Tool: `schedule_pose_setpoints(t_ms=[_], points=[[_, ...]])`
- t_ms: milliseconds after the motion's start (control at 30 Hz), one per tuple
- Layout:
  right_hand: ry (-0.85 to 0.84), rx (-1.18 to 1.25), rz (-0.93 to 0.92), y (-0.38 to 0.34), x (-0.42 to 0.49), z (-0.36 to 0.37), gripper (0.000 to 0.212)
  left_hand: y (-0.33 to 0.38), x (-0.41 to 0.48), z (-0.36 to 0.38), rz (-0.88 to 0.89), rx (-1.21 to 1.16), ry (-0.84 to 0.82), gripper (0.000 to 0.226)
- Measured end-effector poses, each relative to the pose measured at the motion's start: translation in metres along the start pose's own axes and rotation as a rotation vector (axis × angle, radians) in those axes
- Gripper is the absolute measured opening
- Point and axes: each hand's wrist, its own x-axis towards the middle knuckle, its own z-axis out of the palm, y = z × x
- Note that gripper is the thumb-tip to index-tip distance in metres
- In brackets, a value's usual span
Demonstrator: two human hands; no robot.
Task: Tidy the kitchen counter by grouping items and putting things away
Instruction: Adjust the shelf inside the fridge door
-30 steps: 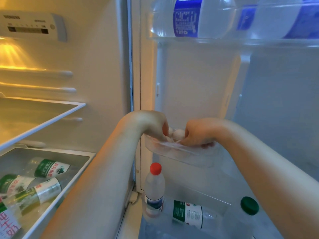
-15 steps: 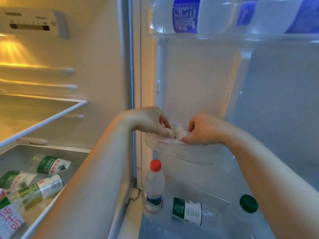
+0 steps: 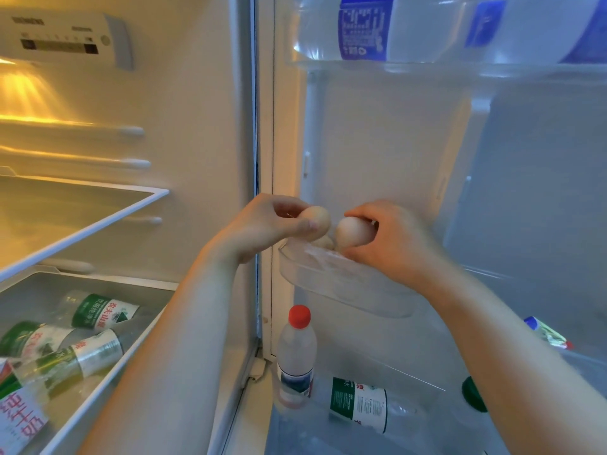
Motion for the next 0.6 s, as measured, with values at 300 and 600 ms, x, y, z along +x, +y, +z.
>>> schedule_pose_setpoints(t_ms=[300, 600], points=[[0.131, 0.187, 0.034, -0.018, 0.016, 0.009, 0.039, -0.005, -0.002, -0.006, 0.105, -0.437, 0.321, 0.032], [0.108, 0.376, -0.083, -0.068, 0.03, 0.05, 0.04, -0.016, -0.036, -0.028, 0.036, -0.589, 0.658, 0.026]])
